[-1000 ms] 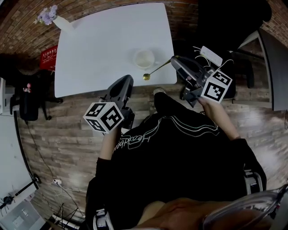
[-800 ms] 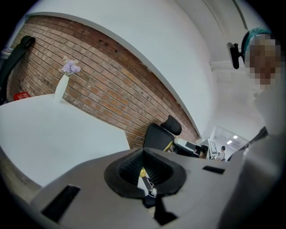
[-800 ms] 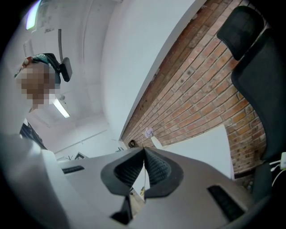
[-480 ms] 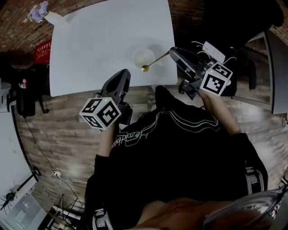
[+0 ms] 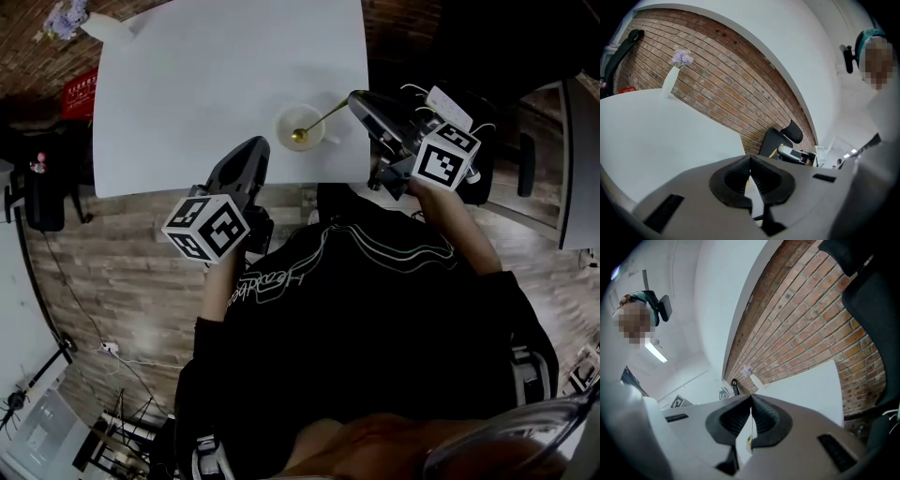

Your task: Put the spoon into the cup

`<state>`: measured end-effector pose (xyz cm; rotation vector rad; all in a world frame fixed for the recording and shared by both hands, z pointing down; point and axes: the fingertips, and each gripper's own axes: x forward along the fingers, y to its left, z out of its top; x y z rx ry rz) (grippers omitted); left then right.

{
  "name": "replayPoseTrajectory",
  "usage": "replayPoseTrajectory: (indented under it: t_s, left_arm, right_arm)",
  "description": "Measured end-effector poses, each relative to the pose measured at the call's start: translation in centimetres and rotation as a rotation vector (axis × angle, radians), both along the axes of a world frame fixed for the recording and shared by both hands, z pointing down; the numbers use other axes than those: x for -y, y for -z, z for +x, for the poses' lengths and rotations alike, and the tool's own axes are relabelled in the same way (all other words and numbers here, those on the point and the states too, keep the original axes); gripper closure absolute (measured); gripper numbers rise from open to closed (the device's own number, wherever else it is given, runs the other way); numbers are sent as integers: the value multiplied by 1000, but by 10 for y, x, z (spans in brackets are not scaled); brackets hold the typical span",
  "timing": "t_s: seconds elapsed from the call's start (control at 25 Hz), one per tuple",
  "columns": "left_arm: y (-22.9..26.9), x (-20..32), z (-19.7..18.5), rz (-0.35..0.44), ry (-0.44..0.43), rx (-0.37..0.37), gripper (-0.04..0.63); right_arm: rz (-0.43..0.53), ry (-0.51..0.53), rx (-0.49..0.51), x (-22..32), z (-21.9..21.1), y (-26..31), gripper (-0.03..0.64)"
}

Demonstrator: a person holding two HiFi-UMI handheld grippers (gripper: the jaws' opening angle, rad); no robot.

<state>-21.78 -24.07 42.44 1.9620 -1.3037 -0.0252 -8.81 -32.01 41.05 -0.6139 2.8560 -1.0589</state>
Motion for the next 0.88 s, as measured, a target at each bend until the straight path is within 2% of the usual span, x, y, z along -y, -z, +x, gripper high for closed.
replayPoseTrajectory:
  t_s: [0.24,0.56,0.88]
  left_arm:
    - [-16,7,-6,-29,28,-5,592]
    - [-34,9,-24,-75,85,-9,592]
    - [-44,10,-35,-101,106,-12,592]
  right_arm:
    - [-17,31,-40,10,-11,-26,617]
    - [-86,70,-67,17,-28,-59,617]
    - [-101,98,-111,16,-45,-80,617]
